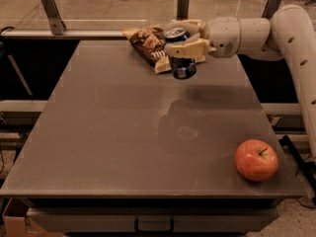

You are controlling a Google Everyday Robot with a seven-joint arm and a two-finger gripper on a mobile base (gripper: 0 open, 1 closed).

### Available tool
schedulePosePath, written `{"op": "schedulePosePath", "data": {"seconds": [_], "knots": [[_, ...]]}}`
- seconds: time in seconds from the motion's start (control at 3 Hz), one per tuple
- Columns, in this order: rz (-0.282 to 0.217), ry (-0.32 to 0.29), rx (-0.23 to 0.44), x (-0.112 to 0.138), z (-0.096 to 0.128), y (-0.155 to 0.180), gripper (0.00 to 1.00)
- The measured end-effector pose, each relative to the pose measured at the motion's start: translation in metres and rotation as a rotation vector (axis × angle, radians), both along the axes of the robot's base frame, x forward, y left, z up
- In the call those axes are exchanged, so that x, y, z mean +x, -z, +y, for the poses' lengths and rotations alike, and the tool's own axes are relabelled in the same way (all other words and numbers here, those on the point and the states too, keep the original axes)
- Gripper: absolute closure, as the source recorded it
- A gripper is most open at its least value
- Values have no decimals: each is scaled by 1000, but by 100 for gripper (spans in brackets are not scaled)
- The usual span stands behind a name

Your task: Place pepsi can upright

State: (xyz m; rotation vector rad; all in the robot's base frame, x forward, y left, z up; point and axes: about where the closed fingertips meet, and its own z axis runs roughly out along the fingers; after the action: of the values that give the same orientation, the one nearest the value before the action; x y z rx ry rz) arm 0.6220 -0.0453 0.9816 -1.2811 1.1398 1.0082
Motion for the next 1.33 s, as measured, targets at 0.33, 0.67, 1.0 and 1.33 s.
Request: {"op": "schedulePosePath", "data": {"seconds": [0.33,0.67,1.0,1.33], "knots": [[-2,-35,58,-13,-25,26,100],[-23,-44,62,-24,-40,43,100],[-33,-37,52,-32,-50,57,83],[-49,-24,51,-35,-58,64,59]]}}
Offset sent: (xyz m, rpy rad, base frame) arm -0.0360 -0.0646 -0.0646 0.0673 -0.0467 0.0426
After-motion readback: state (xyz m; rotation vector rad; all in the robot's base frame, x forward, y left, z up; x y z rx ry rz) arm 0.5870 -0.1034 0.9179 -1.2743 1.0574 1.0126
